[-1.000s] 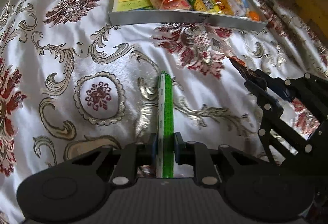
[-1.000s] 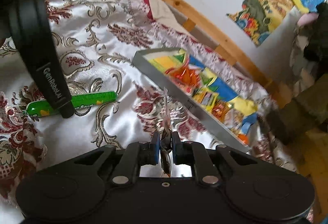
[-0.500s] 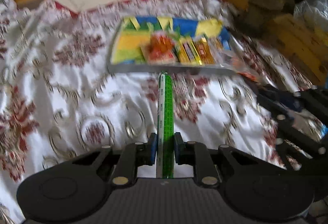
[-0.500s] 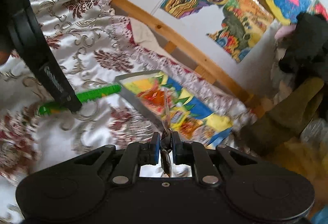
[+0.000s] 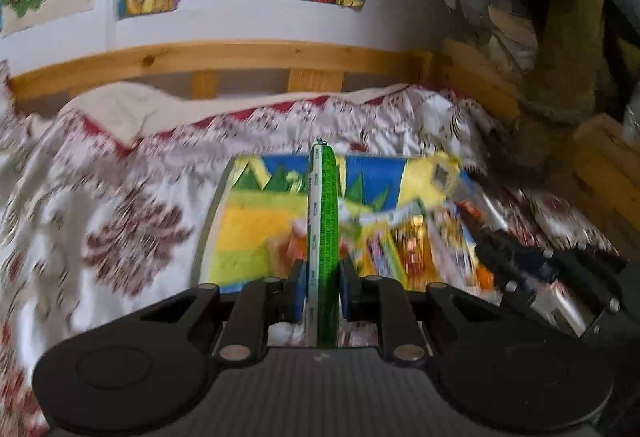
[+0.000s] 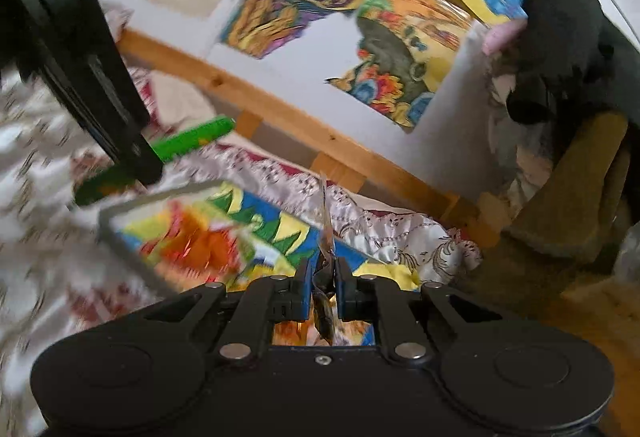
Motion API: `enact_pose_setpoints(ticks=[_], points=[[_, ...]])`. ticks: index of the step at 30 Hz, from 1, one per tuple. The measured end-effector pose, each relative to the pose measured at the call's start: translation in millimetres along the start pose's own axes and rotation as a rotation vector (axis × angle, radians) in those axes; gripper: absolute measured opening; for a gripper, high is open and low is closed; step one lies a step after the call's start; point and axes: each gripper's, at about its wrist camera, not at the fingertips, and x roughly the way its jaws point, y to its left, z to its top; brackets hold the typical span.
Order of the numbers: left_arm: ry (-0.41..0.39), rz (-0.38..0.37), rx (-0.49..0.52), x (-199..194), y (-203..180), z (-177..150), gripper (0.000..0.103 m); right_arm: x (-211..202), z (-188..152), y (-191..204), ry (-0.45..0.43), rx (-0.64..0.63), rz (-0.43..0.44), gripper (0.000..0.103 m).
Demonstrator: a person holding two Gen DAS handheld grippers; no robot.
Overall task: Organize snacks
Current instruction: 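Carry the green stick and brown snack into the silver tray and open both tools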
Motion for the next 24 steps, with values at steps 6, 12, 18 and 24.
enact_pose_setpoints(ticks=[6,12,18,24], points=[[0.040,-0.025,-0.019,71.3,-13.8,26.9,0.018,44.4,-1.6,-29.0,0.037,0.230,0.070,0.012],[0.101,-0.009,-0.029,123.3,-22.0,20.9,0.018,68.3,-27.1,-62.4,0.127,0.414,0.098,0.012],[0.126,-0.001,-0.001,137.6,-34.8,12.4,0.018,76.5,-41.1,-76.8,0.178,0.555,0.150,0.012],[0.137,0.039,0.016,142.8,-34.4,6.9,0.019,86.3,-44.3,-68.5,0.203,0.567,0.222,0.020]])
